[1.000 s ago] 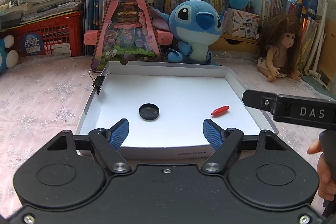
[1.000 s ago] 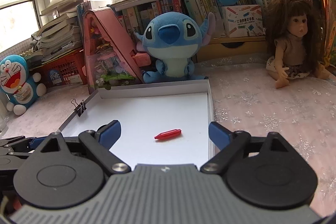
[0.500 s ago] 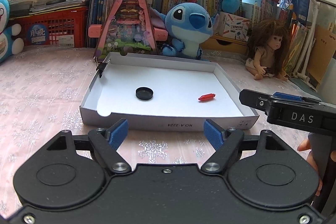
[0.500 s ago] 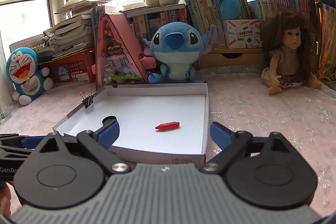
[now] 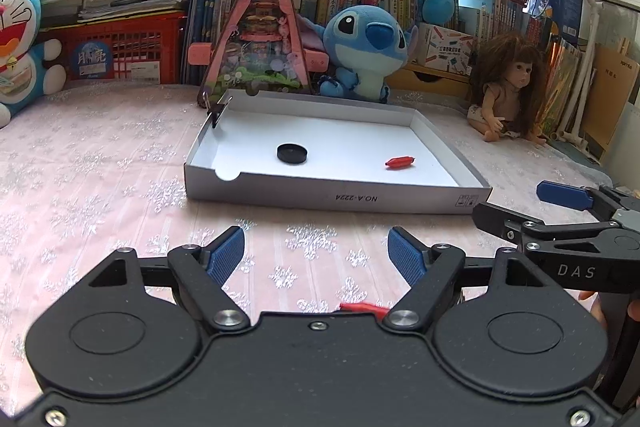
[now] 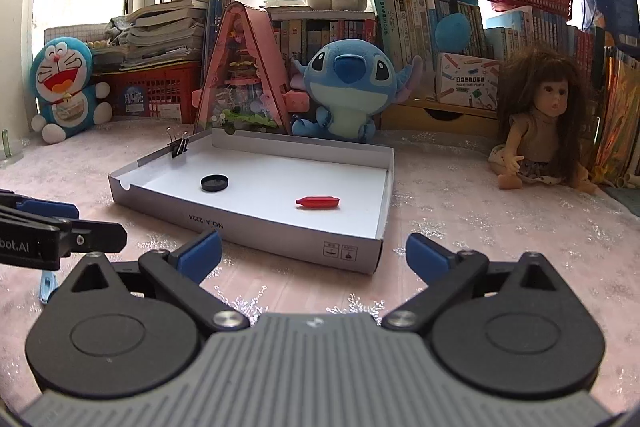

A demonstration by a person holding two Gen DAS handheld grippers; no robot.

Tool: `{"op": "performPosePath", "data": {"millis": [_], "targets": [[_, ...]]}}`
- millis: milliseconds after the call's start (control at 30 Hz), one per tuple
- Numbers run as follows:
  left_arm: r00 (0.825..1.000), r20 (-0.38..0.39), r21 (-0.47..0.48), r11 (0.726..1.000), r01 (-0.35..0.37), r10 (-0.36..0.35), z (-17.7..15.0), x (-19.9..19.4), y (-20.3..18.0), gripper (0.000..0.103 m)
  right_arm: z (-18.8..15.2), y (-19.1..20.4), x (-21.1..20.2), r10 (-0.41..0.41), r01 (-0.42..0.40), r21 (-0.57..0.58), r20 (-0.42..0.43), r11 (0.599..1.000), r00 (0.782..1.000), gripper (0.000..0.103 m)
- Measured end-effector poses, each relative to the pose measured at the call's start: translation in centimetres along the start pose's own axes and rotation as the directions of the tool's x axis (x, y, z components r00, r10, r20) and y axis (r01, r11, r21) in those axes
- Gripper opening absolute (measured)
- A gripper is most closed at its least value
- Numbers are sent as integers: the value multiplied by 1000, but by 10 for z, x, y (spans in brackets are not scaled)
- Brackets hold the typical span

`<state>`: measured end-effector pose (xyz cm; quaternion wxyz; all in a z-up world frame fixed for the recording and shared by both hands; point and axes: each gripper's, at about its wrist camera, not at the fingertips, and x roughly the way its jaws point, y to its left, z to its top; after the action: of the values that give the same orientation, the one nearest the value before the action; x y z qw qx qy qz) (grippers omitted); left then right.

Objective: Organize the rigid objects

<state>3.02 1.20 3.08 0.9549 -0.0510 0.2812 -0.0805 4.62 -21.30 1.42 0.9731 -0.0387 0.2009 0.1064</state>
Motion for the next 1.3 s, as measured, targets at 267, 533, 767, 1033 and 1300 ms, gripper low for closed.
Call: {"op": "performPosePath", "data": {"millis": [267,533,767,1033,1300], "targets": [[999,14,27,999,-45,44,-23,-18,8,77,-17,1,-15,10,-9,-20,14,1000,1000,99],[998,-17,46,997,-66,67,-49,-36,15,61,-35,3,-35,20,-18,-58,28,998,999,87],[997,-37,25,997,-72,73,-56,-41,25,46,-50,0,-37,38,-39,-61,-19,997,999,70],[991,-40,-19,991,-130,129,-53,-39,39,45,-57,0,-47,48,-51,-101,-32,994,998,59],[984,-40,2,984,-176,176,-52,-33,42,42,-59,-13,-48,37,-40,-49,-61,998,997,31]]}}
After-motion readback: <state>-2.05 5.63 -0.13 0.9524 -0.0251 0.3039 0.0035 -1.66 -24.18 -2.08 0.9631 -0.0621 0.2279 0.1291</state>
